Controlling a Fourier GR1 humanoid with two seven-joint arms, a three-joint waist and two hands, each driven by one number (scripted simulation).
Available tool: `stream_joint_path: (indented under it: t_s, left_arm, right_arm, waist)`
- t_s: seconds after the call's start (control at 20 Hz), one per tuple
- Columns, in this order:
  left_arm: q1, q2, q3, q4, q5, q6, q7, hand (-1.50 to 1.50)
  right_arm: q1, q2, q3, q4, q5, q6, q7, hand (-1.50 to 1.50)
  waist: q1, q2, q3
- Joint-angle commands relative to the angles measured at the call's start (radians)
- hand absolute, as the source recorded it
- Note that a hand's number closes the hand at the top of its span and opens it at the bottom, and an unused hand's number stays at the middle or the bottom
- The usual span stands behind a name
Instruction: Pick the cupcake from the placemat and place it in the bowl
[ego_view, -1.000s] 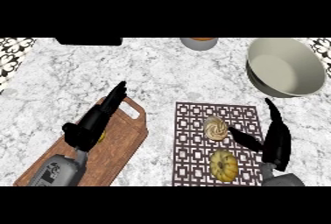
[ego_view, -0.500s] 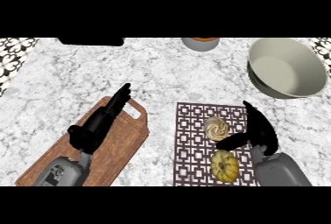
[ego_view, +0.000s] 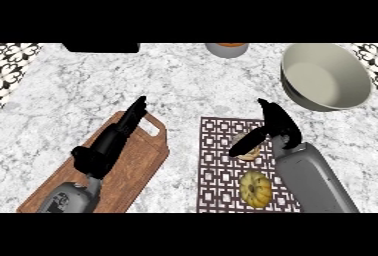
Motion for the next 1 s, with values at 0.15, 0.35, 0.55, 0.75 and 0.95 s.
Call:
stream_joint_path:
  t_s: [0.15, 0.35, 0.55, 0.75, 0.95]
  left_arm:
    - [0.048, 0.001, 0.008, -0.013, -0.020, 0.001, -0.032, 0.00]
    - [0.017, 0.011, 0.025, -0.025, -0.010, -0.019, 0.012, 0.00]
    - [-0.027, -0.009, 0.042, -0.004, -0.014, -0.015, 0.042, 0.00]
    - [-0.016, -0.016, 0.045, 0.017, -0.024, -0.025, 0.028, 0.00]
    - [0.022, -0.032, 0.039, 0.028, -0.042, -0.021, -0.032, 0.00]
  right_arm:
    - [-0.117, 0.074, -0.006, 0.088, 0.014, 0.080, 0.263, -1.50]
    - [-0.133, 0.088, 0.018, 0.083, 0.067, 0.103, 0.263, -1.50]
    - [-0.122, 0.123, 0.061, 0.097, 0.159, 0.042, 0.258, -1.50]
    - [-0.103, 0.110, 0.043, 0.081, 0.217, 0.055, 0.238, -1.50]
    - [-0.046, 0.126, 0.103, 0.078, 0.312, 0.060, 0.252, -1.50]
  waist:
    - [-0.007, 0.001, 0.001]
    - [-0.018, -0.004, 0.001]
    - [-0.018, 0.001, 0.002]
    - [-0.021, 0.002, 0.003]
    - [-0.024, 0.001, 0.002]
